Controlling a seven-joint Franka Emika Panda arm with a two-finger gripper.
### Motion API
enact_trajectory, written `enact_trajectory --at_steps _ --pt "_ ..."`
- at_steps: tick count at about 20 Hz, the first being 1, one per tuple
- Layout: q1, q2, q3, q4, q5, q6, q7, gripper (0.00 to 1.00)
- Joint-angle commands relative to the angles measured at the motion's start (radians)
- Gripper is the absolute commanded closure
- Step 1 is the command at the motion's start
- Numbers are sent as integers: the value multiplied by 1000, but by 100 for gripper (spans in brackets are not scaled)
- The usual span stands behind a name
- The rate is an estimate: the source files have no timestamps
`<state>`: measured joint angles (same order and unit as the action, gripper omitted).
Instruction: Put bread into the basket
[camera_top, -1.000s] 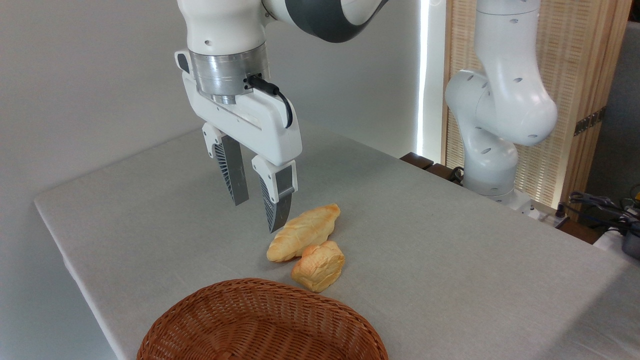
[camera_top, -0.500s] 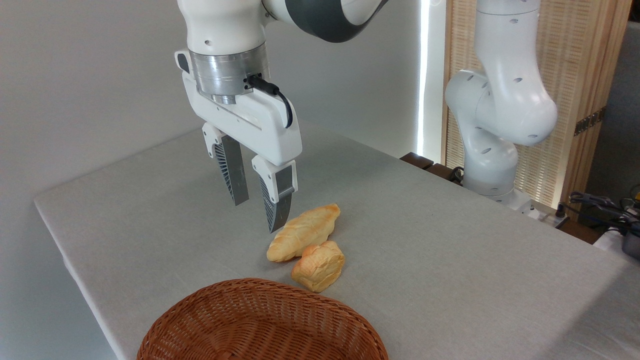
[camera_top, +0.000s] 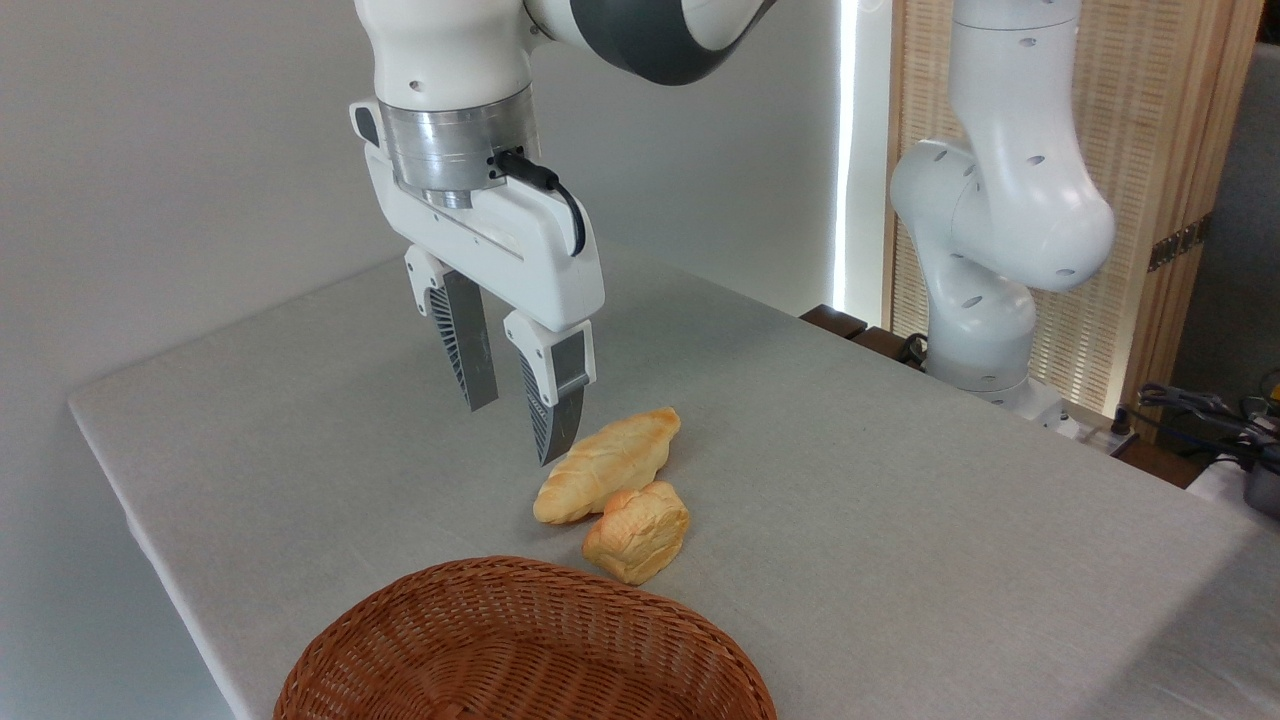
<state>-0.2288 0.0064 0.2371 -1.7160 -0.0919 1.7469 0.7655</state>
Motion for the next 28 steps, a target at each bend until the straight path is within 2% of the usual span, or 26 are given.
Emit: enact_trajectory --at_steps 1,14,16,18,25,28 --pt "-10 -9 10 -8 1 -1 -2 0" --pt "-6 6 13 -39 3 -1 1 0" --pt "-1 6 25 -69 29 5 1 0" --pt "-1 -3 24 -111 44 38 1 0" --pt "-3 -23 24 -267 44 183 1 0" --pt "-3 -26 24 -303 44 207 3 0"
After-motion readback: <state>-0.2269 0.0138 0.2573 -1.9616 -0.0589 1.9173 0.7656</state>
